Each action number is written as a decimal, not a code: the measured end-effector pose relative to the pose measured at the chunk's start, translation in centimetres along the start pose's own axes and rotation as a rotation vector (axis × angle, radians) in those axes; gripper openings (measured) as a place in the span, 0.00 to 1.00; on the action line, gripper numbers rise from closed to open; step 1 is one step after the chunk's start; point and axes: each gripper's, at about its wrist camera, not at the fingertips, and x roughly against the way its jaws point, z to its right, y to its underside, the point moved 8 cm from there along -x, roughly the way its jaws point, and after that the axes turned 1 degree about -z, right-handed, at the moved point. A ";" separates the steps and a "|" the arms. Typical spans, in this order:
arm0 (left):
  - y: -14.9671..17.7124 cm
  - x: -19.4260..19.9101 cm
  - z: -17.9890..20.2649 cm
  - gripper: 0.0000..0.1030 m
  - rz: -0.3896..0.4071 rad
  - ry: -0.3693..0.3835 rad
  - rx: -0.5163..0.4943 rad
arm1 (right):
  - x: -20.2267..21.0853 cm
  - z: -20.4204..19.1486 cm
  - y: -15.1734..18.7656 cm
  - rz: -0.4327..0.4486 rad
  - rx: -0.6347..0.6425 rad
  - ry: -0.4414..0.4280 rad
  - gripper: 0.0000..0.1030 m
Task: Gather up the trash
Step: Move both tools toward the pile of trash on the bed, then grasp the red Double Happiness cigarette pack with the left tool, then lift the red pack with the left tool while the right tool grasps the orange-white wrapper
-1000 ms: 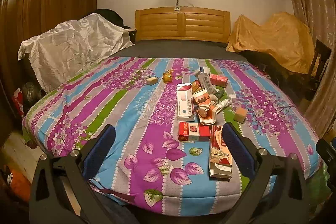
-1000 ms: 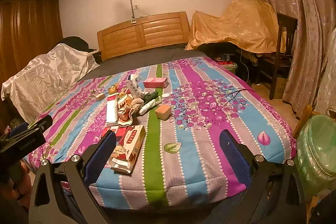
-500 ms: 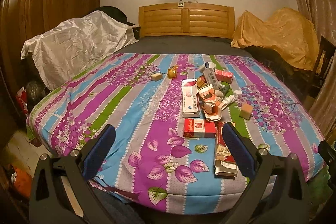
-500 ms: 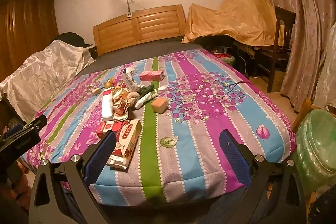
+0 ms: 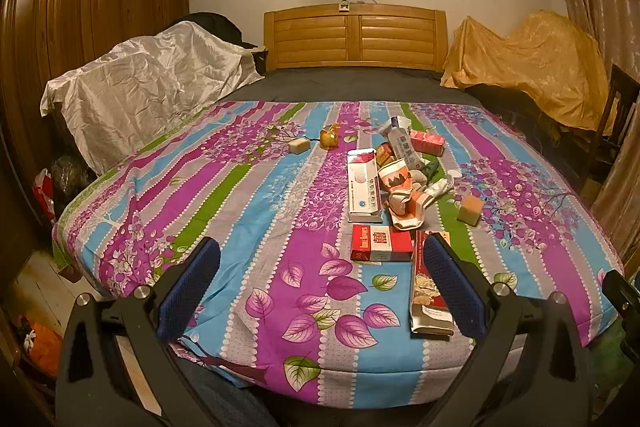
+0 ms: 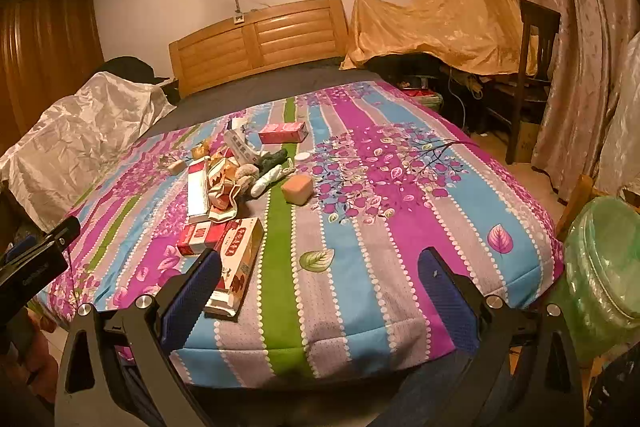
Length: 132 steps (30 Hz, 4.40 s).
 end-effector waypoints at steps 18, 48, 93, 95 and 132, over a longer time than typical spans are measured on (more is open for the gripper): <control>0.1 -0.1 -0.1 0.95 -0.012 -0.011 -0.001 | -1.2 1.2 0.8 -0.049 0.001 0.090 0.95; 1.3 -3.5 -3.6 0.95 -0.140 -0.141 0.006 | -7.8 -6.8 -0.8 -0.137 0.185 -0.009 0.95; 2.0 -17.5 5.2 0.95 -0.286 0.593 -0.470 | -14.6 -4.3 1.9 -0.361 -0.080 -0.161 0.57; 1.9 -19.1 6.2 0.95 -0.304 0.640 -0.536 | -13.6 -2.5 1.6 -0.353 -0.127 -0.148 0.57; 6.1 -1.9 28.6 0.58 -0.283 1.170 -0.705 | -5.6 14.5 2.9 -0.295 -0.254 0.010 0.05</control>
